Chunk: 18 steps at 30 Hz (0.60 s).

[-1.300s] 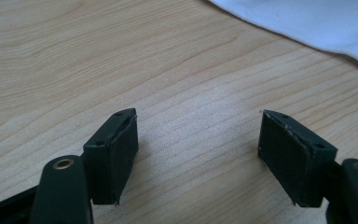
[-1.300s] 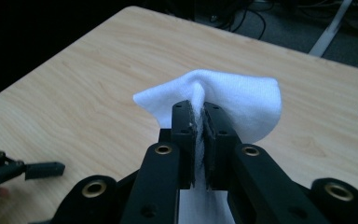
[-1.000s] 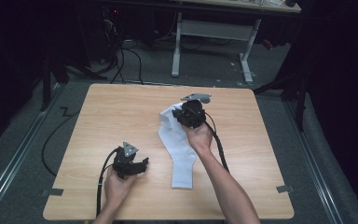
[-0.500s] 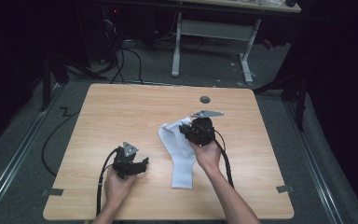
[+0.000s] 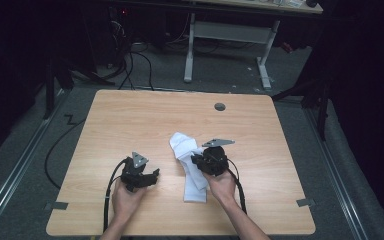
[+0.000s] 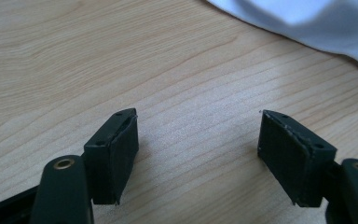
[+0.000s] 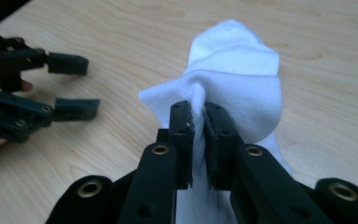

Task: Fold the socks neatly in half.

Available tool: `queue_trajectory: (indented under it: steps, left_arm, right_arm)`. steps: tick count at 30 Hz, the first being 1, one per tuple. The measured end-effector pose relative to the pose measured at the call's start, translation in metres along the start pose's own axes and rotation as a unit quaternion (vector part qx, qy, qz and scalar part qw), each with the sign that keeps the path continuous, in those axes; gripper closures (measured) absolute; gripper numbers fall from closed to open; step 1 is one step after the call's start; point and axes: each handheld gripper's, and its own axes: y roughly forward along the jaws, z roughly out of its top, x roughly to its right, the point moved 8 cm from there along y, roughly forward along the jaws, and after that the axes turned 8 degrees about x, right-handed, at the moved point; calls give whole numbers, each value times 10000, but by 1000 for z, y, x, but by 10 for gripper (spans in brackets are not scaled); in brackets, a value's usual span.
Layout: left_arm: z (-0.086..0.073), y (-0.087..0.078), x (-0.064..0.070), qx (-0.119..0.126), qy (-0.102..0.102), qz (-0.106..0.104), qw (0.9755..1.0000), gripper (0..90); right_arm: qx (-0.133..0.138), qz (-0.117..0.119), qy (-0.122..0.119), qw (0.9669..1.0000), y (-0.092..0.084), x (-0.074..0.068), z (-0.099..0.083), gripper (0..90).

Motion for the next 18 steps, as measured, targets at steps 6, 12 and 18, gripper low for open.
queue_trajectory:
  steps: [6, 12, 18]
  left_arm:
    - [0, 0, 0, 14, -18, -2, 10000, 302]
    - [0, 0, 0, 13, -20, 6, 10000, 304]
    - [0, 0, 0, 12, -18, 14, 10000, 304]
  right_arm:
    - [-149, -186, -254, 9994, 10, 6, -21, 813]
    - [-253, -291, -340, 9987, 19, 13, -37, 692]
    - [-80, -469, -386, 9981, 9, 19, -33, 531]
